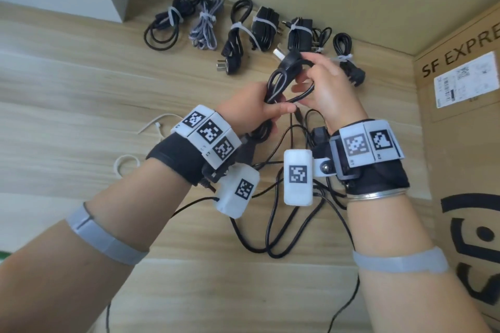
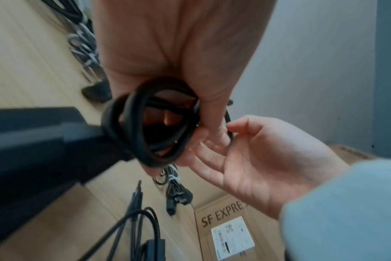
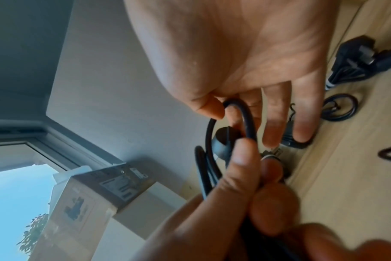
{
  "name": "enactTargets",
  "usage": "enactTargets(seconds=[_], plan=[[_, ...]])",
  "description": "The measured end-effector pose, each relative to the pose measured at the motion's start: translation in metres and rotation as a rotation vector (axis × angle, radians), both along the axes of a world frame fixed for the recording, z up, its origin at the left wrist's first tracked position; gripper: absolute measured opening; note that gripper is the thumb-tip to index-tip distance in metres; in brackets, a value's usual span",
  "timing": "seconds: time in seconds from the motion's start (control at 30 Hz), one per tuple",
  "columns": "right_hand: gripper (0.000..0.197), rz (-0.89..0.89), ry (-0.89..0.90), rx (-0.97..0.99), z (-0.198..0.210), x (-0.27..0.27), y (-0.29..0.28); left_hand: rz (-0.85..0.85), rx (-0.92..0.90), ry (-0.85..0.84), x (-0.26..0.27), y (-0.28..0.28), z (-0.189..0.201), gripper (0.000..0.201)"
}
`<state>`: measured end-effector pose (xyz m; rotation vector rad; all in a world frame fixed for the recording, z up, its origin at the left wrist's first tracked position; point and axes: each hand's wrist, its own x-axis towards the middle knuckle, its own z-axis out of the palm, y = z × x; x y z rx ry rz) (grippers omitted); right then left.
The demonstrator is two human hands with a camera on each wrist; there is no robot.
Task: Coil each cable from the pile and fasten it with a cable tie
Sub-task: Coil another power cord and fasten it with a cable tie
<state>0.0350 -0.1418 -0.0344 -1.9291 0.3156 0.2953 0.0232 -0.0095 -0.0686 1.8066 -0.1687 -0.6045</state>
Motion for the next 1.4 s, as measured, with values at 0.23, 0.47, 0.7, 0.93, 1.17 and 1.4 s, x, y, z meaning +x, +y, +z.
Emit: enactTargets(seconds=[0.23,0.47,0.7,0.93,1.17,1.4], plan=[[0.038,0.105,0.006,-0.066,-0.02,0.002,0.044,0.22,-0.011,0.101,-0.002,0.051,-0.009,0.029],[0.03,0.347,0.004,-0.202,-0.049,-0.01,0.103,0.407,-0.017,0.204,-0.013,0.095,-0.012,0.028],[0.025,0.688,0.113,-0.35,-0.074,-0.024,0.149,0.417,0.075,0.152,-0.019,0.131,-0.019,0.033],[0.02,0.827,0.129,-0.567,-0.087,-0.022,0.169,0.435,0.077,0.148,-0.019,0.143,-0.025,0.031],[0.02,0.59,-0.013,-0.591,-0.074,-0.016,0.137,0.434,0.128,0.102,-0.011,0.134,-0.024,0.029],[0.022,0.437,0.099,-0.324,-0.062,-0.008,0.104,0.409,0.075,0.159,-0.002,0.111,-0.02,0.023]])
